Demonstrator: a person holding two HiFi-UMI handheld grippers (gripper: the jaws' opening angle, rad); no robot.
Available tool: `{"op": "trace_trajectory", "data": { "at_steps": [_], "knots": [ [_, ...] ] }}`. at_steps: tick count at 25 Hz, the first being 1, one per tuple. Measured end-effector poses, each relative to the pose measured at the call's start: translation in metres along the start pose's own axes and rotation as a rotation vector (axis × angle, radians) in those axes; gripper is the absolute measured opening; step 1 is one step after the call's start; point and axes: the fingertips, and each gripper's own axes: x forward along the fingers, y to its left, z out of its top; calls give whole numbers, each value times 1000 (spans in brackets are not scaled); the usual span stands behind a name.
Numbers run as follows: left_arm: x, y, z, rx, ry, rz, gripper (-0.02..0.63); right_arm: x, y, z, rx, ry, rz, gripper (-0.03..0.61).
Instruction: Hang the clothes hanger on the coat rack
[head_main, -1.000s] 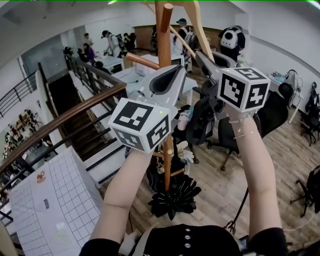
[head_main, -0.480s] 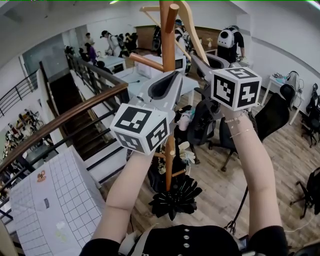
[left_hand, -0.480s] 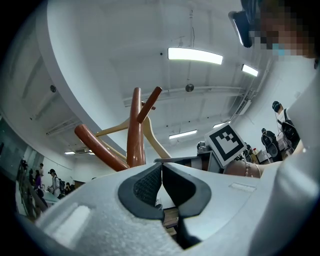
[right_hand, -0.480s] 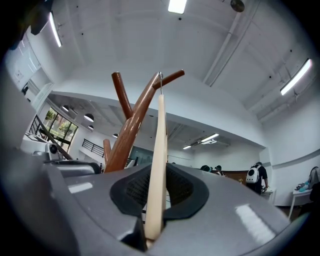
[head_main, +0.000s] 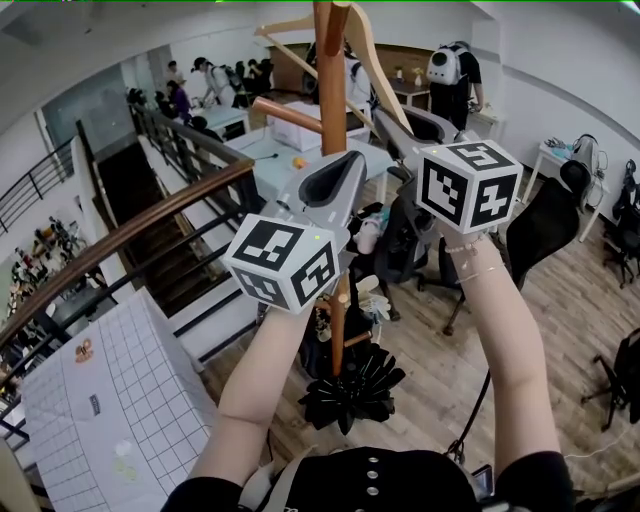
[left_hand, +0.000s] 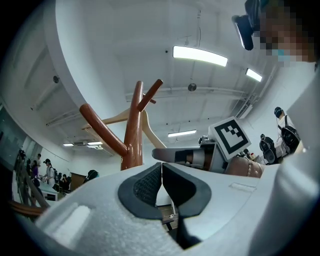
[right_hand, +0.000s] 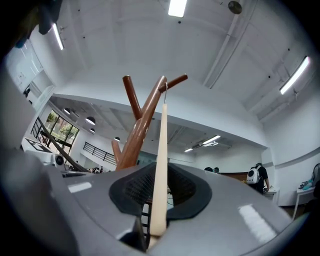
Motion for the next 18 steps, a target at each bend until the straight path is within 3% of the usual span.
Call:
{"op": "trace_trajectory", "data": {
  "at_steps": [4,14,18],
  "knots": [
    [-6,-2,-11,-3,26,-4,-3,-12,8,4,-3,-26,13,118],
    [-17,-2,-23,-44,18,19,-3,-43,7,-4,10,-66,-6,120],
    [-22,-17,-29,-51,27,-9,-3,-60,12,-7,29,-93,2,120]
  ]
}}
